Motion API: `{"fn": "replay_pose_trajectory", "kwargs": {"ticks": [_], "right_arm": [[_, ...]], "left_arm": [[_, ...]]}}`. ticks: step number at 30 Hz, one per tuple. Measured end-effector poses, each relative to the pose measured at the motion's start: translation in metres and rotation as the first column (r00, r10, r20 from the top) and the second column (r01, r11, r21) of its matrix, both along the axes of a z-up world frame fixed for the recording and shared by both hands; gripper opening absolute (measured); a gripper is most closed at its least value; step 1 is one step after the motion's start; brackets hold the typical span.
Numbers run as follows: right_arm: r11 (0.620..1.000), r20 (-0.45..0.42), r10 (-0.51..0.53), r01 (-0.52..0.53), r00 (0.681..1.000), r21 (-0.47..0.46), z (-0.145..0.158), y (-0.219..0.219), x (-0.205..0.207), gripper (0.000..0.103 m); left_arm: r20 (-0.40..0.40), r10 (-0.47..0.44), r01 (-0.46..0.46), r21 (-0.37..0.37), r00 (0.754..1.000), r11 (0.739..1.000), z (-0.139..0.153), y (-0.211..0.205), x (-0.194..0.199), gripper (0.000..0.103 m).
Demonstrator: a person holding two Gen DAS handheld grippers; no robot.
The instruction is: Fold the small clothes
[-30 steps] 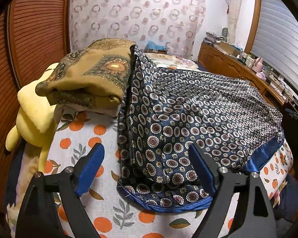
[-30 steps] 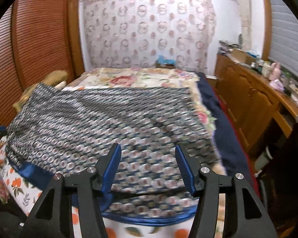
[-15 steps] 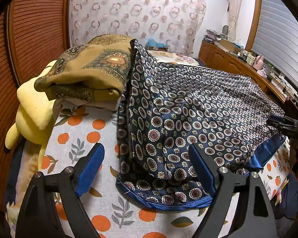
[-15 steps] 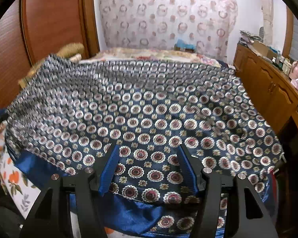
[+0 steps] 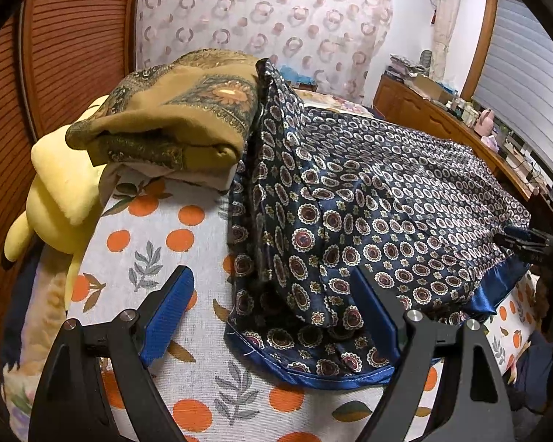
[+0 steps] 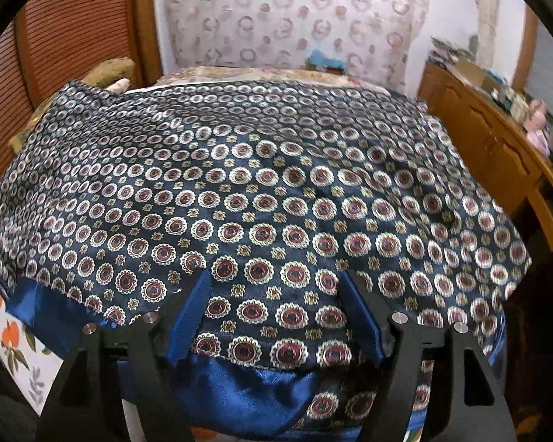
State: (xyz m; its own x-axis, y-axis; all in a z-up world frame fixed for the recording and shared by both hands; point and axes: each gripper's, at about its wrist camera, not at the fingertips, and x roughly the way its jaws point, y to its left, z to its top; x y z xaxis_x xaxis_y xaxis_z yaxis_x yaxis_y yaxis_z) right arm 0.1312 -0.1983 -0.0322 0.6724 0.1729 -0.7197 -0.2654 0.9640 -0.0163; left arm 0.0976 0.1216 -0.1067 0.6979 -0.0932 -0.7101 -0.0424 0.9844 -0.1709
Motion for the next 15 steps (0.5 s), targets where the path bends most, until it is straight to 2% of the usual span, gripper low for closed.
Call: {"fn": "replay_pose_trajectory", "kwargs": {"ticks": [8,9,10,11,12,13,15], "right_arm": [[1.000,0.000,-0.021,0.021,1.000,0.001,0.003,0.003,-0.008,0.080],[1.000,0.000,-0.019,0.019,1.000,0.002,0.003,0.003,-0.008,0.082],[1.000,-0.001,-0.014,0.014,1.000,0.001,0.003,0.003,-0.008,0.084],[1.000,-0.001,-0.009,0.009,1.000,0.001,0.003,0.004,-0.009,0.085],[1.000,-0.001,-0.003,0.003,1.000,-0.001,0.003,0.003,-0.009,0.088],[1.000,-0.002,0.007,-0.007,1.000,-0.003,0.002,0.003,-0.009,0.089],[1.000,-0.004,0.021,-0.021,1.000,-0.004,0.002,0.003,-0.010,0.090]], "left_arm": [[-0.004,0.007,-0.007,-0.025,1.000,1.000,-0.004,0.006,0.000,0.087],[-0.002,0.002,-0.002,-0.030,1.000,1.000,-0.004,0.007,0.000,0.084],[-0.003,-0.004,0.004,-0.041,1.000,0.999,-0.005,0.008,0.001,0.070],[-0.013,-0.009,0.008,-0.059,1.000,0.998,-0.006,0.010,0.002,0.064],[-0.026,-0.009,0.007,-0.070,1.000,0.998,-0.008,0.011,0.004,0.052],[-0.024,-0.001,-0.001,-0.068,1.000,0.998,-0.008,0.013,0.003,0.046],[-0.030,-0.005,0.003,-0.076,1.000,0.997,-0.009,0.015,0.004,0.040]]}}
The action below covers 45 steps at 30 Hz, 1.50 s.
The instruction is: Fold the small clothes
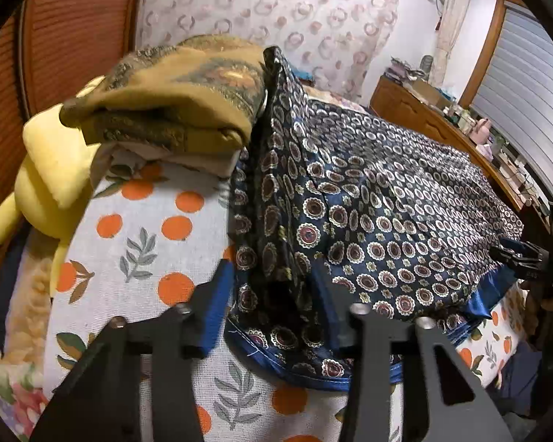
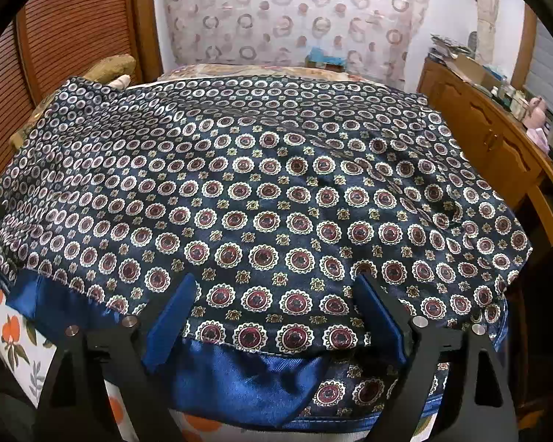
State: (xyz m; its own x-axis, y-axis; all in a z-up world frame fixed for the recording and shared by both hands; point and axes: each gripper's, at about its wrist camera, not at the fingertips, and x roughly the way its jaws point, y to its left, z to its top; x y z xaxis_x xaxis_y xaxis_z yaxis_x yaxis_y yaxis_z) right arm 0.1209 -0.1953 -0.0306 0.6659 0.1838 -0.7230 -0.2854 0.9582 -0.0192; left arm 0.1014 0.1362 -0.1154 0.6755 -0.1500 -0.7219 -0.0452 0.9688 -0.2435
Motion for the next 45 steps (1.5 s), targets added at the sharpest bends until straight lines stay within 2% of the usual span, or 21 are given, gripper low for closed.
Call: {"fn": "replay_pose_trajectory", "kwargs": {"ticks": [4,5,6,7,9,13,20,23,26,30,36,40,45], "right_arm": [[1.000,-0.004,0.007,-0.007,1.000,-0.003,-0.001,0.000,0.001,0.092],[1.000,-0.005,0.008,-0.008,1.000,-0.003,-0.001,0.000,0.001,0.093],[1.000,-0.005,0.009,-0.009,1.000,-0.004,-0.001,0.000,0.002,0.093],[1.000,-0.006,0.008,-0.008,1.000,-0.003,-0.001,0.000,0.002,0.093],[1.000,-0.007,0.007,-0.007,1.000,-0.001,-0.002,0.000,0.003,0.094],[1.000,-0.005,-0.002,0.002,1.000,-0.001,-0.002,0.004,0.004,0.097],[0.999,-0.013,0.047,-0.047,0.999,-0.009,-0.003,0.003,0.008,0.099],[0.998,-0.012,0.070,-0.070,0.998,-0.010,-0.003,-0.002,0.006,0.098],[0.999,-0.010,0.041,-0.041,0.999,-0.003,0.001,-0.018,0.003,0.098],[0.998,0.067,0.038,-0.042,0.997,0.054,0.020,-0.049,-0.013,0.094],[0.998,0.124,-0.019,0.012,0.992,0.057,0.041,-0.093,-0.029,0.093],[0.996,0.153,-0.057,0.046,0.987,0.071,0.051,-0.110,-0.044,0.093],[0.994,0.185,-0.084,0.070,0.979,0.084,0.060,-0.122,-0.057,0.092]], "left_arm": [[0.001,-0.003,0.003,0.006,1.000,1.000,0.001,-0.001,0.000,0.040],[0.000,-0.008,0.008,0.010,1.000,1.000,0.001,-0.001,0.001,0.036],[-0.004,-0.020,0.020,0.005,1.000,1.000,0.001,-0.002,0.001,0.017],[-0.012,-0.031,0.031,-0.007,0.999,0.999,0.000,-0.003,0.003,0.006],[-0.006,-0.050,0.050,-0.016,0.999,0.999,0.003,-0.007,0.002,0.004],[0.084,-0.112,0.117,-0.058,0.990,0.991,0.032,-0.025,0.001,0.004],[0.210,-0.218,0.234,-0.056,0.953,0.971,0.088,-0.071,0.020,0.004],[0.245,-0.239,0.258,-0.045,0.939,0.965,0.101,-0.084,0.026,0.004],[0.276,-0.227,0.251,-0.053,0.934,0.967,0.109,-0.081,0.024,0.004],[0.300,-0.194,0.226,-0.075,0.934,0.971,0.113,-0.067,0.021,0.004],[0.330,-0.171,0.205,-0.070,0.928,0.976,0.127,-0.061,0.023,0.004],[0.327,-0.216,0.248,-0.057,0.920,0.967,0.133,-0.080,0.038,0.004],[0.314,-0.323,0.348,-0.025,0.893,0.937,0.139,-0.133,0.064,0.004]]}}
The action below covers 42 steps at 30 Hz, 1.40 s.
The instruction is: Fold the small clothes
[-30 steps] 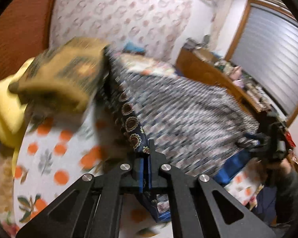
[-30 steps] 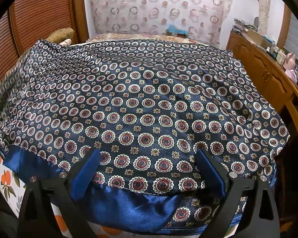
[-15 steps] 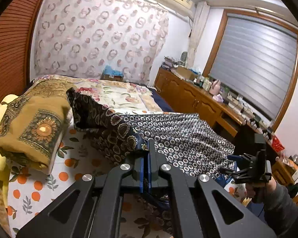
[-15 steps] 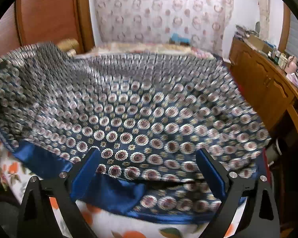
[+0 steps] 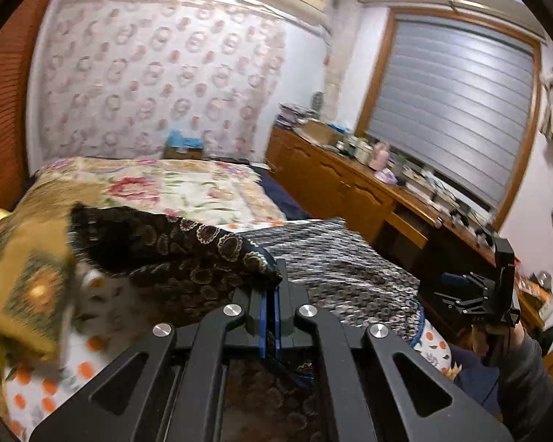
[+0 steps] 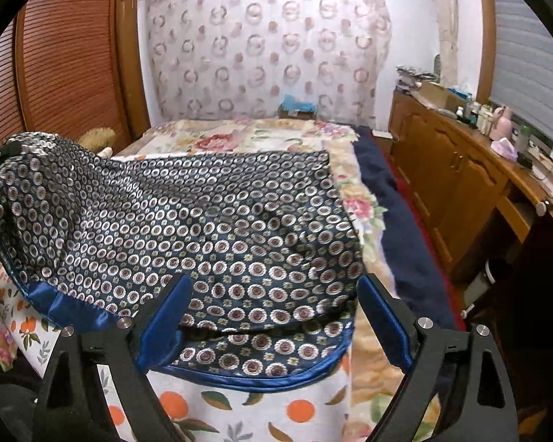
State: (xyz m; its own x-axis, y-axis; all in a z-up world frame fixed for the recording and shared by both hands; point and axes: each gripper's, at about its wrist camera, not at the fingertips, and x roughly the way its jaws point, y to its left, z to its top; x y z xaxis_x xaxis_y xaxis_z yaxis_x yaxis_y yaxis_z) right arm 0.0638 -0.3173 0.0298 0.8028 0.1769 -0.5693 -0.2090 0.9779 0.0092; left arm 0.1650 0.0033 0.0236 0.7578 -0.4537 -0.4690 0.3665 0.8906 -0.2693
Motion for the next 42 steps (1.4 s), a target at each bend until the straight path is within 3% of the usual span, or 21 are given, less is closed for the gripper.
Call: {"fn": "replay_pose_trajectory", "kwargs": {"ticks": [10,14,15,16,17,19,25,32,39,41,42], "right_arm": [[1.000,0.050,-0.014,0.013,0.999,0.021,0.005,-0.003,-0.021,0.087],[0.998,0.067,-0.027,0.023,0.997,0.058,0.005,-0.014,-0.024,0.087],[0.998,0.064,-0.028,0.024,0.998,0.066,0.003,-0.015,-0.023,0.087],[0.997,0.060,-0.028,0.024,0.998,0.067,0.001,-0.016,-0.019,0.087],[0.998,0.057,-0.028,0.024,0.998,0.063,-0.001,-0.015,-0.019,0.087],[0.998,0.054,-0.025,0.022,0.998,0.051,-0.003,-0.013,-0.017,0.087],[0.999,0.049,-0.009,0.007,0.999,0.053,-0.001,-0.004,-0.011,0.087],[0.998,0.004,0.055,-0.055,0.998,-0.004,-0.009,0.021,0.021,0.087],[0.988,-0.106,0.120,-0.129,0.987,-0.089,-0.032,0.046,0.072,0.087],[0.983,-0.135,0.119,-0.135,0.984,-0.121,-0.039,0.050,0.089,0.077],[0.982,-0.148,0.116,-0.136,0.982,-0.130,-0.042,0.050,0.095,0.065]], "left_arm": [[0.025,-0.227,0.225,0.070,0.973,0.972,0.030,-0.119,0.022,0.004],[0.034,-0.251,0.247,0.093,0.967,0.965,0.035,-0.145,0.022,0.004],[0.018,-0.257,0.254,0.096,0.966,0.962,0.032,-0.148,0.025,0.005],[-0.012,-0.261,0.261,0.102,0.965,0.960,0.027,-0.150,0.028,0.012],[-0.037,-0.259,0.261,0.106,0.965,0.959,0.021,-0.149,0.030,0.017],[-0.045,-0.246,0.249,0.118,0.968,0.961,0.014,-0.145,0.031,0.043],[-0.033,-0.197,0.200,0.161,0.980,0.967,0.004,-0.118,0.021,0.077],[-0.020,-0.110,0.111,0.191,0.994,0.975,-0.011,-0.079,0.001,0.077],[-0.038,-0.042,0.048,0.156,0.998,0.987,-0.029,-0.039,-0.013,0.077],[-0.046,-0.020,0.026,0.144,0.999,0.989,-0.033,-0.030,-0.014,0.077],[-0.046,-0.014,0.020,0.139,0.999,0.990,-0.034,-0.026,-0.014,0.077]]}}
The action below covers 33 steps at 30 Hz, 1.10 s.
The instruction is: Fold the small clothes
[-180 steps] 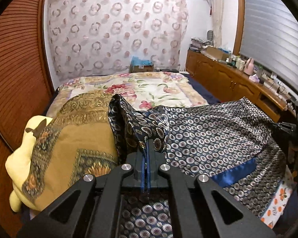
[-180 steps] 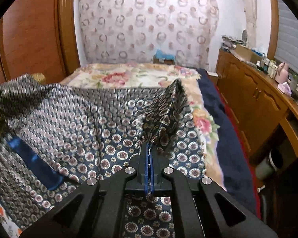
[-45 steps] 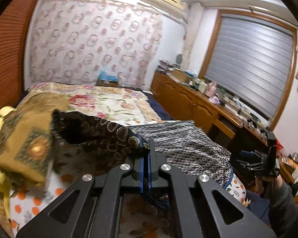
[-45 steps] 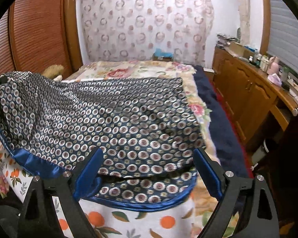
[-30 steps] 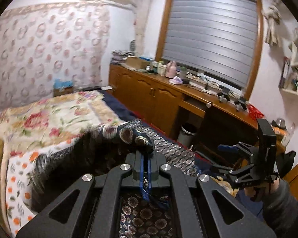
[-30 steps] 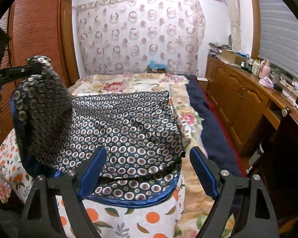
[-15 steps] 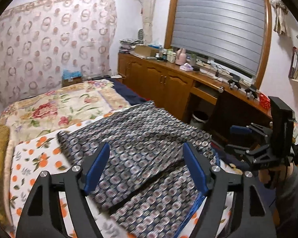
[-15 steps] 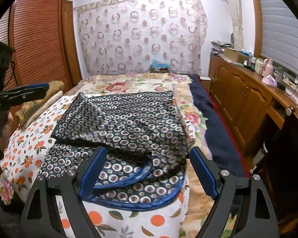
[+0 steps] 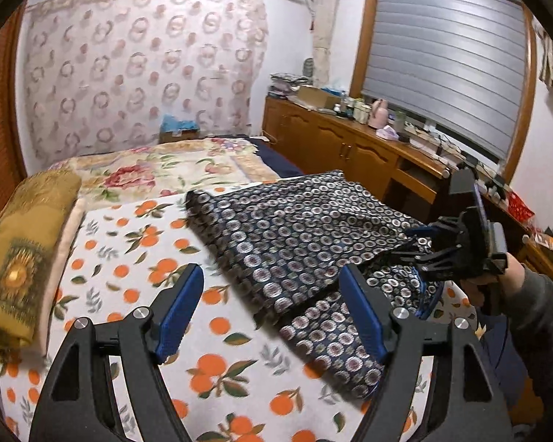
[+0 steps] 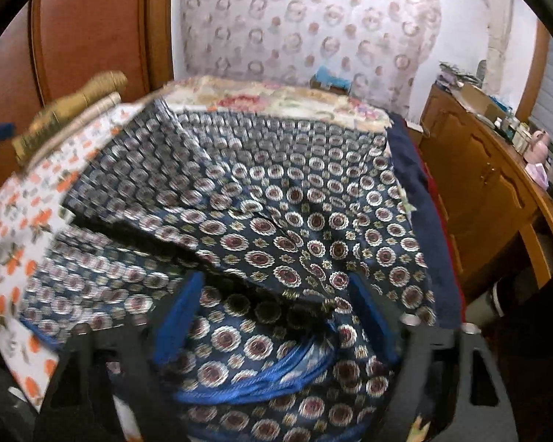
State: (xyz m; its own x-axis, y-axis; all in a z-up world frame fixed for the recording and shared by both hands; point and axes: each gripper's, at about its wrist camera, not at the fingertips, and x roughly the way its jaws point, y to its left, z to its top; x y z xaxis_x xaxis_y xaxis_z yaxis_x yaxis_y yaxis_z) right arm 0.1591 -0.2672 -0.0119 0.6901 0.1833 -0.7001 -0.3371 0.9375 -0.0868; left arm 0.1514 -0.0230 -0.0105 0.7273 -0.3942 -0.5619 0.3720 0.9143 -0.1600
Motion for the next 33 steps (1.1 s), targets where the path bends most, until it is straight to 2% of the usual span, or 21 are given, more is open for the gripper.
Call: {"fn": "replay_pose_trajectory", "kwargs": {"ticks": [1,2,4,5,6,9,12,15,17,21,23,27,30,33], "right_arm": [[1.000,-0.018,-0.001,0.001,1.000,-0.005,-0.003,-0.001,0.007,0.053],[1.000,-0.032,0.000,0.000,0.999,-0.001,-0.006,-0.001,0.012,0.048],[0.999,-0.057,0.012,-0.010,0.998,0.032,-0.007,-0.002,0.019,0.026],[0.998,-0.068,0.020,-0.017,0.997,0.056,-0.007,-0.005,0.021,0.021],[0.997,-0.070,0.025,-0.020,0.997,0.069,-0.007,-0.006,0.022,0.011],[0.994,-0.030,0.039,-0.036,0.999,0.106,0.003,-0.013,0.012,0.006],[0.987,0.053,0.011,-0.020,0.999,0.160,0.024,-0.027,-0.003,0.004],[0.980,0.104,-0.039,0.017,0.994,0.199,0.040,-0.044,-0.014,0.004],[0.983,0.114,-0.076,0.056,0.991,0.173,0.041,-0.053,-0.018,0.004],[0.986,0.065,-0.129,0.122,0.989,0.111,0.024,-0.065,-0.010,0.005],[0.987,0.059,-0.146,0.141,0.987,0.081,0.020,-0.065,-0.010,0.017],[0.985,0.094,-0.163,0.155,0.982,0.079,0.027,-0.056,-0.013,0.056],[0.986,0.128,-0.158,0.150,0.979,0.068,0.034,-0.045,-0.024,0.060],[0.992,0.154,-0.113,0.102,0.982,0.078,0.043,-0.029,-0.029,0.060]], "left_arm": [[-0.002,0.009,-0.009,-0.003,1.000,1.000,-0.002,0.003,0.001,0.077],[-0.008,0.020,-0.020,-0.007,1.000,1.000,-0.005,0.006,0.001,0.077],[-0.020,0.032,-0.032,-0.017,0.999,0.999,-0.009,0.011,0.003,0.077],[-0.023,0.034,-0.035,-0.021,0.999,0.999,-0.012,0.014,0.003,0.077],[-0.025,0.037,-0.038,-0.023,0.999,0.999,-0.013,0.015,0.003,0.077],[-0.024,0.053,-0.054,-0.035,0.998,0.998,-0.018,0.020,0.002,0.077],[-0.022,0.069,-0.071,-0.070,0.997,0.995,-0.018,0.025,-0.001,0.077],[-0.015,0.078,-0.079,-0.065,0.997,0.995,-0.016,0.027,-0.001,0.077],[-0.009,0.084,-0.084,-0.060,0.996,0.995,-0.016,0.027,-0.002,0.077],[-0.001,0.082,-0.082,-0.055,0.997,0.995,-0.015,0.025,-0.004,0.077],[0.004,0.083,-0.083,-0.042,0.997,0.996,-0.015,0.023,-0.005,0.077],[0.000,0.083,-0.083,-0.026,0.997,0.996,-0.018,0.018,-0.004,0.077],[0.001,0.080,-0.080,-0.013,0.997,0.997,-0.019,0.016,-0.005,0.077],[0.008,0.078,-0.078,0.001,0.997,0.997,-0.019,0.012,-0.008,0.077]]}}
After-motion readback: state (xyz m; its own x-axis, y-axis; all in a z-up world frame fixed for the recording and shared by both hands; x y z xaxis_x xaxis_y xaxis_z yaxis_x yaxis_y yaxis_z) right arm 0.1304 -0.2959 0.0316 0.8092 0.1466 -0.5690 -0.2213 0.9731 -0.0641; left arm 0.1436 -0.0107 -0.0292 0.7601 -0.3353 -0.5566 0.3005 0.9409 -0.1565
